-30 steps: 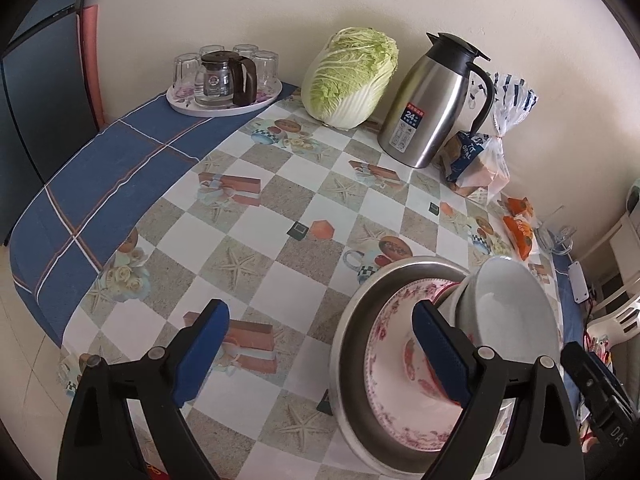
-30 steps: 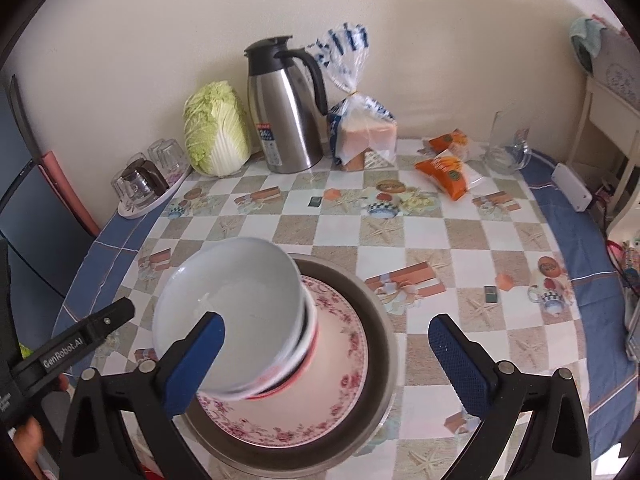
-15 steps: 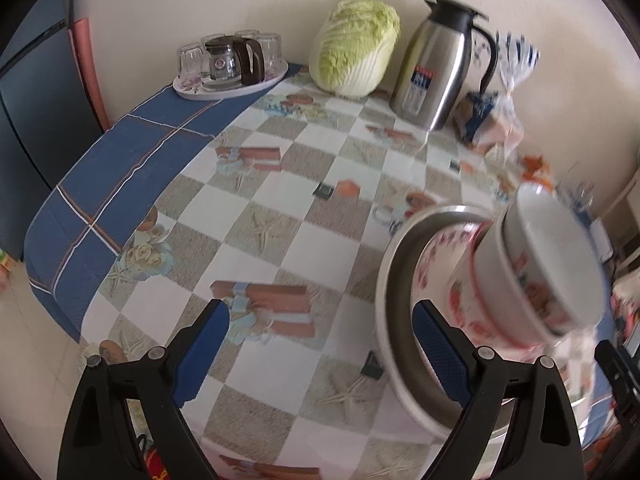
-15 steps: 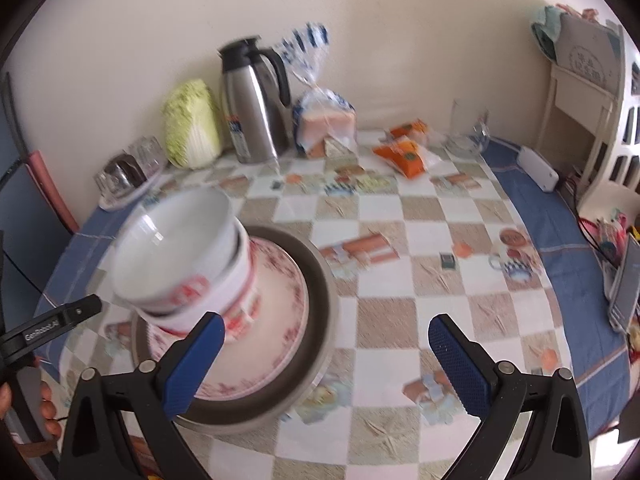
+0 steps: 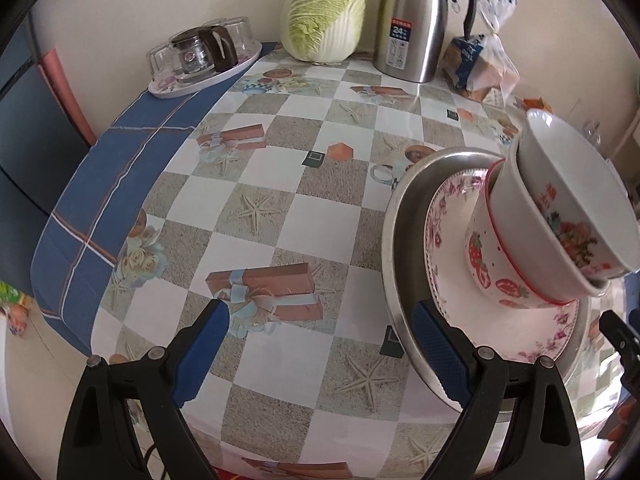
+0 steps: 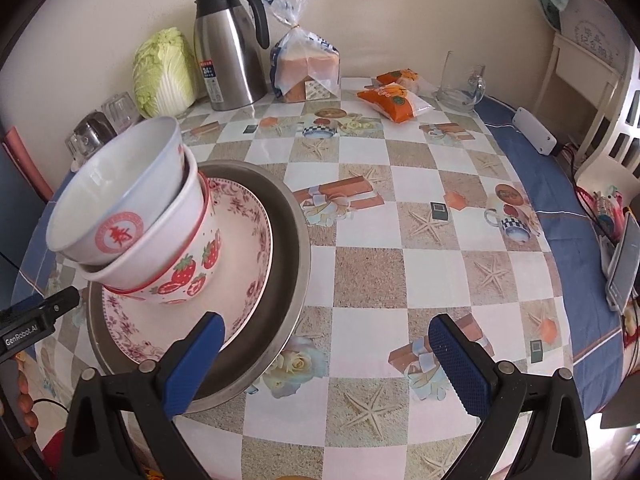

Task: Organize plates and bowls

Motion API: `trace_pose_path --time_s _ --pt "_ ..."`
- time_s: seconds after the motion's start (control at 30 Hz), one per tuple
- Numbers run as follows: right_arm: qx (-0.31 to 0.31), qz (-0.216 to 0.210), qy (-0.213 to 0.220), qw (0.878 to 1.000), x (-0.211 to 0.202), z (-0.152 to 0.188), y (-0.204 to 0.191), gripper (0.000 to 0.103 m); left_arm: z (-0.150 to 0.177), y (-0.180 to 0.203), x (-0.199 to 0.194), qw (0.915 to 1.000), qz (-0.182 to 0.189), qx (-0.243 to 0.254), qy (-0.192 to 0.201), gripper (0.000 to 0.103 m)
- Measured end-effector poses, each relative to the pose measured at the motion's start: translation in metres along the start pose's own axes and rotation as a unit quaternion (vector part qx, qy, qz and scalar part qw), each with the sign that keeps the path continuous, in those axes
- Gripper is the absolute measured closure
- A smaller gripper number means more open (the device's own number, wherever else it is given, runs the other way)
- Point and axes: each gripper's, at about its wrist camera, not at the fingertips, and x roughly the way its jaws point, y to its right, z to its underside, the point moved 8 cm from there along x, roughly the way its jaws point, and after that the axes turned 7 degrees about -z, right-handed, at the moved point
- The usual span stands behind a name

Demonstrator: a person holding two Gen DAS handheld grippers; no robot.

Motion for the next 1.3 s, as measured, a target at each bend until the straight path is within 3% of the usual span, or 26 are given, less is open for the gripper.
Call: trace_pose_path --time_s 0.83,1.3 --pt "-0.019 0.011 -0.014 1.0 0.006 0.002 -0.004 0.0 0.004 0.012 0.0 0.9994 0.012 0.033 -0.002 0.01" --pt "-0.021 0.01 -0.019 1.0 0.008 0.003 -0.005 0.0 0.002 0.01 -0.009 0.9994 0.026 0.02 0.013 0.01"
